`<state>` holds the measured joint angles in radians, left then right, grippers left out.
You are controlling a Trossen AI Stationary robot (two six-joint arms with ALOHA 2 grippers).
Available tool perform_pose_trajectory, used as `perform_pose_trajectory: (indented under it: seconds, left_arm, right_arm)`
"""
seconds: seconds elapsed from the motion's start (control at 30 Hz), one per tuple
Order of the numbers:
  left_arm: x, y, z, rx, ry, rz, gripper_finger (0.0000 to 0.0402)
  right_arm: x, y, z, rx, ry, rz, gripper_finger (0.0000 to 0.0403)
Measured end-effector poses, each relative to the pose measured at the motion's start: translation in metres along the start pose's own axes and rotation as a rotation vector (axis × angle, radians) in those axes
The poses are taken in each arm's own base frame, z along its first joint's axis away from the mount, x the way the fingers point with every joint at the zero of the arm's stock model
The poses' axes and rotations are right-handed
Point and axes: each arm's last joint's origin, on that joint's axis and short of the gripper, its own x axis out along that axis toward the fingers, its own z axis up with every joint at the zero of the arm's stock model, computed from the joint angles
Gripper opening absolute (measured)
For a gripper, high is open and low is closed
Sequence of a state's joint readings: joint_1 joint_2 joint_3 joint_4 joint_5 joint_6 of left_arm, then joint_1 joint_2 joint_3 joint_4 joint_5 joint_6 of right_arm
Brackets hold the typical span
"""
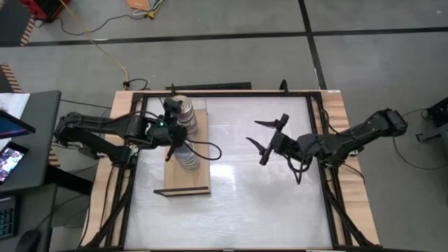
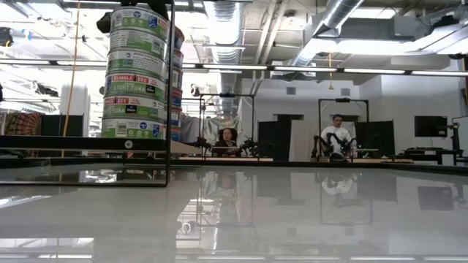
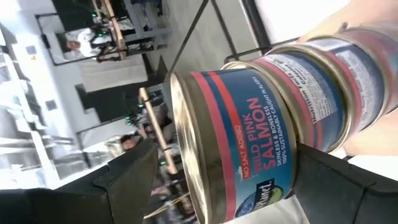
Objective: Stack canned seafood by type on shelf
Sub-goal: Stack the blue-pink tuna can on top of the other blue-pink tuna can on the shelf, then return to Home Position
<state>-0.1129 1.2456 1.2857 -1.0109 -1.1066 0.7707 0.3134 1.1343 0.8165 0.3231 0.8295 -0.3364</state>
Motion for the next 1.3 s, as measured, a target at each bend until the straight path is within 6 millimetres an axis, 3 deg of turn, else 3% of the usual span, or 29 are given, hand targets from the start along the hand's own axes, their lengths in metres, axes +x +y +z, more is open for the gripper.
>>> perform_pose_trajectory:
  seconds: [0.27,0.47,1.3]
  left_arm:
    - [-0.009,0.018,-0.007,-0.125,-0.047,-0.046,0.0326]
    - [-0.009,0.013,-0.01,-0.158,-0.073,-0.138,0.0326]
    - [0.001,0.016,-0.016,-0.245,-0.037,-0.181,0.0326]
  right_arm:
    - [0.0,0.001,0.0,0.009,-0.006,0.02,0.0321]
    - [0.0,0.001,0.0,0.015,-0.006,0.02,0.0321]
    - [0.0,0.001,-0.001,0.02,-0.001,0.023,0.0321]
